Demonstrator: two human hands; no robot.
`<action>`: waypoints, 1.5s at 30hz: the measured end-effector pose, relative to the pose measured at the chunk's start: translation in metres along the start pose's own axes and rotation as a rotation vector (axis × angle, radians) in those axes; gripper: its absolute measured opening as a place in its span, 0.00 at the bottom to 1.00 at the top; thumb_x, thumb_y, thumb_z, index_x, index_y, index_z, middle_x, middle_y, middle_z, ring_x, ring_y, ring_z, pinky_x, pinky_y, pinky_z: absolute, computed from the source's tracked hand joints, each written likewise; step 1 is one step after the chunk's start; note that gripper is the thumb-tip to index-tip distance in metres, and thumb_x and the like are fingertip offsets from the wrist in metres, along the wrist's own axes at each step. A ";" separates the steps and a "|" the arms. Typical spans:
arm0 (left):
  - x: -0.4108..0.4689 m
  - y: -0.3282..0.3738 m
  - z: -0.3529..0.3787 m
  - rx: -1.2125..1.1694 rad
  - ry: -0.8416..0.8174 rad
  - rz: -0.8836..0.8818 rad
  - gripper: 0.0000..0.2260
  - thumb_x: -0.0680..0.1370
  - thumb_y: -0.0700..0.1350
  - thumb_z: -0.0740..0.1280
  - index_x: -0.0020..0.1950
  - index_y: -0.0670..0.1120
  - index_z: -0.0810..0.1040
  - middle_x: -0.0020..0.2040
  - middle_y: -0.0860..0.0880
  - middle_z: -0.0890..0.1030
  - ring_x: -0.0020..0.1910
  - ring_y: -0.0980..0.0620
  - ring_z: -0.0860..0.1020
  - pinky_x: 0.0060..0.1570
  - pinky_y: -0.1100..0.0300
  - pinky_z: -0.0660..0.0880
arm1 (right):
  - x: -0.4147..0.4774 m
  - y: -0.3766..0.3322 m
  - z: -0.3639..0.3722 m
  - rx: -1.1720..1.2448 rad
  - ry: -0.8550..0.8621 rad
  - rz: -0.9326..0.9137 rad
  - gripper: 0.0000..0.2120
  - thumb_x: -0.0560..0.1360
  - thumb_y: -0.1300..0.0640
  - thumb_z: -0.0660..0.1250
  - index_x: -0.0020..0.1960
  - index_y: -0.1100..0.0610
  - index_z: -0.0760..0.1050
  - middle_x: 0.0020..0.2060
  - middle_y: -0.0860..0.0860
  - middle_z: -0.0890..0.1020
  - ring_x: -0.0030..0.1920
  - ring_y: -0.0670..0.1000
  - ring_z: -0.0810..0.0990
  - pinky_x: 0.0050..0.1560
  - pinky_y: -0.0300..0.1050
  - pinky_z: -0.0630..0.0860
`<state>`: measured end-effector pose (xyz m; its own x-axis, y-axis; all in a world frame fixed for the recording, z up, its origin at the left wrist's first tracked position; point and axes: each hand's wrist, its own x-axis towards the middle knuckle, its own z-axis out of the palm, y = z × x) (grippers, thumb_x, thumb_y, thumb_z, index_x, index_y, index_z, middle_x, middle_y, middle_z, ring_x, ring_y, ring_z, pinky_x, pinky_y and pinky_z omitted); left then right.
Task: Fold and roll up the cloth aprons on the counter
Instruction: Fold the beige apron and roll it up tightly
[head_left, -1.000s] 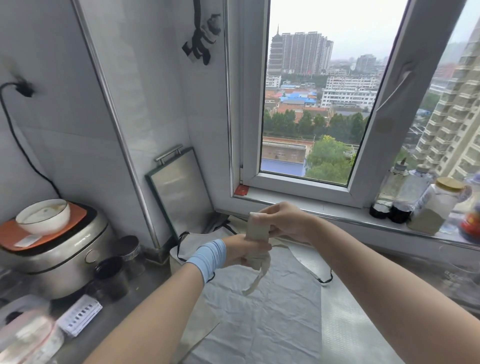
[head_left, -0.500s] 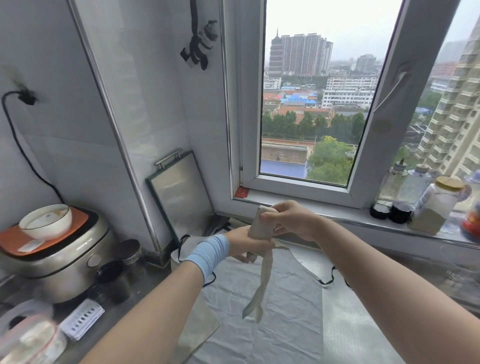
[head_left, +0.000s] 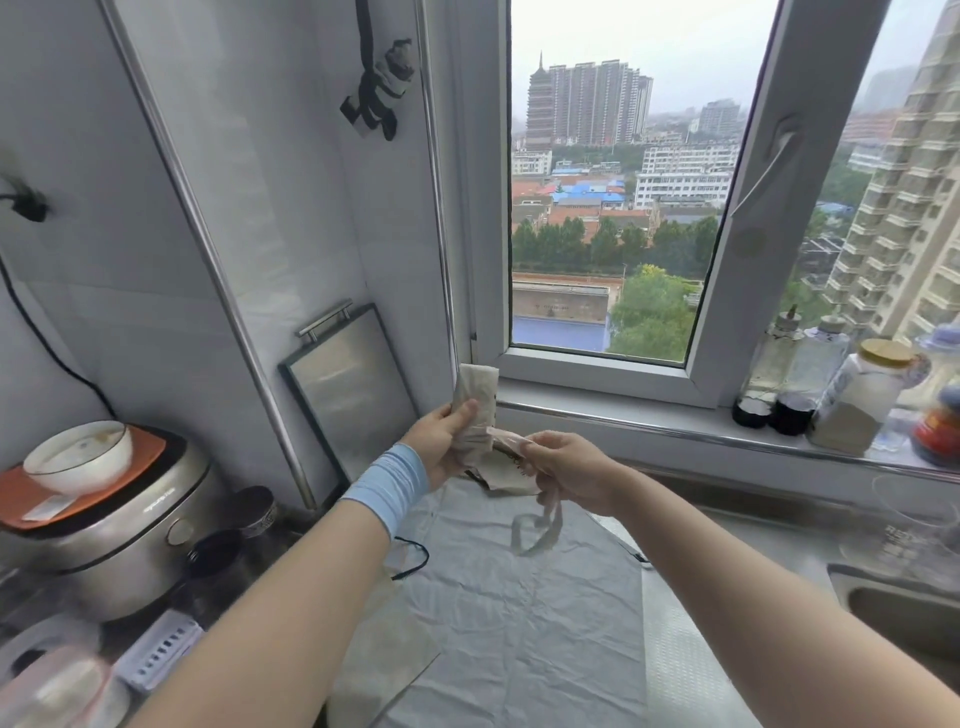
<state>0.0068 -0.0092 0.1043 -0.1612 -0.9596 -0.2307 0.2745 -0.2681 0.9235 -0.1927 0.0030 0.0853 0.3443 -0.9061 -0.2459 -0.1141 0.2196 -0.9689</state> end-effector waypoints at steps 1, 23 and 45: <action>-0.003 0.004 -0.006 -0.038 -0.023 -0.019 0.09 0.80 0.47 0.64 0.56 0.42 0.75 0.40 0.45 0.80 0.35 0.47 0.78 0.27 0.61 0.75 | 0.001 0.002 -0.006 0.000 -0.012 0.013 0.07 0.81 0.56 0.64 0.50 0.58 0.78 0.33 0.51 0.75 0.27 0.48 0.66 0.31 0.44 0.70; -0.002 -0.043 -0.009 1.466 -0.326 -0.252 0.16 0.73 0.51 0.70 0.60 0.53 0.80 0.45 0.50 0.81 0.35 0.52 0.78 0.28 0.65 0.72 | 0.041 -0.016 -0.018 -0.007 0.058 0.123 0.09 0.77 0.55 0.65 0.41 0.59 0.72 0.32 0.52 0.71 0.30 0.51 0.72 0.41 0.51 0.75; 0.043 -0.134 -0.051 0.675 -0.301 -0.169 0.14 0.68 0.37 0.77 0.52 0.45 0.85 0.41 0.53 0.83 0.39 0.59 0.76 0.44 0.62 0.73 | 0.078 0.126 -0.023 0.124 -0.008 0.762 0.07 0.75 0.52 0.61 0.41 0.55 0.69 0.31 0.50 0.72 0.31 0.51 0.71 0.51 0.50 0.76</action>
<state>0.0117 -0.0189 -0.0447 -0.4277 -0.8194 -0.3817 -0.4015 -0.2061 0.8924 -0.2021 -0.0480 -0.0554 0.2189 -0.4856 -0.8463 -0.2172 0.8214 -0.5275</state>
